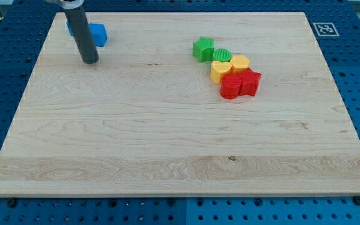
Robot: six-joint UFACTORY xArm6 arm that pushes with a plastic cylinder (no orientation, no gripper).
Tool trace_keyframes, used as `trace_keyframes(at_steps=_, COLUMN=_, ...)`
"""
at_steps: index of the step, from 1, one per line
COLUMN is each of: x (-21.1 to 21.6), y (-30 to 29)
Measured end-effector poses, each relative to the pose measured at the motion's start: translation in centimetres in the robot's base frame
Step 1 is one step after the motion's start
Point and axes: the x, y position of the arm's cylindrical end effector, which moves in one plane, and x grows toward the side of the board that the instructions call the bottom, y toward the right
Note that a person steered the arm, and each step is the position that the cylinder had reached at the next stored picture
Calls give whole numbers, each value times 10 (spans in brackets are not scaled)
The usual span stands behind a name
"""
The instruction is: Point your arm towards the top right side of the red star
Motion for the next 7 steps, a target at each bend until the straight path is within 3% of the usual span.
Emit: trace_keyframes(at_steps=7, x=43, y=0)
